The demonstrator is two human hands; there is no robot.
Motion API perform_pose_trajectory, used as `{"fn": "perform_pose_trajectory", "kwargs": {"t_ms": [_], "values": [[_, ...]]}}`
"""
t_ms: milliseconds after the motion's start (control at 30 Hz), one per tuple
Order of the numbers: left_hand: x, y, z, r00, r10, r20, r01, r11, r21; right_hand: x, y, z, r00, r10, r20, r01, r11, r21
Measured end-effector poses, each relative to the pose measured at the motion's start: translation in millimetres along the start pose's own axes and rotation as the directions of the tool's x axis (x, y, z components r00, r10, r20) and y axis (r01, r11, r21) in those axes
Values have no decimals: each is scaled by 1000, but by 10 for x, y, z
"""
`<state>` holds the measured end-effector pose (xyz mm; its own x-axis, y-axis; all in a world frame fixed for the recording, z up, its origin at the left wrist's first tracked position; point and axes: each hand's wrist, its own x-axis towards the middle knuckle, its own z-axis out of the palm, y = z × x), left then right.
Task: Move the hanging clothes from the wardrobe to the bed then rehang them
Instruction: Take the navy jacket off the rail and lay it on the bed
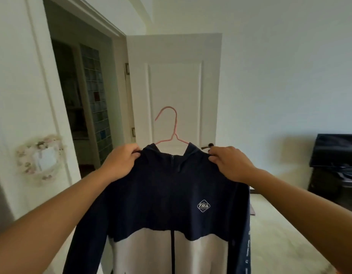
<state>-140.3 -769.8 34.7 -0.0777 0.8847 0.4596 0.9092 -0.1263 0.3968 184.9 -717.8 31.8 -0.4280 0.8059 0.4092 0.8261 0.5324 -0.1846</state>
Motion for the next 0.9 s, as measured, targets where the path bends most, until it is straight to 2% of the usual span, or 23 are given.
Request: {"fn": "perform_pose_trajectory", "kwargs": {"t_ms": [267, 500, 700, 900], "values": [[466, 1295, 1253, 984, 114, 137, -98, 988, -116, -683, 1508, -424, 977, 211, 23, -207, 972, -109], [881, 2458, 2225, 923, 306, 232, -252, 939, -236, -1346, 2521, -858, 906, 422, -8, -418, 895, -152], [1296, 3404, 3119, 822, 473, 318, -366, 866, -341, -1863, 3235, -1103, 801, 593, -85, -596, 777, -204], [1578, 4401, 3820, 647, 669, 365, -503, 735, -455, -2304, 3746, -1396, 647, 744, -164, -760, 613, -216]]}}
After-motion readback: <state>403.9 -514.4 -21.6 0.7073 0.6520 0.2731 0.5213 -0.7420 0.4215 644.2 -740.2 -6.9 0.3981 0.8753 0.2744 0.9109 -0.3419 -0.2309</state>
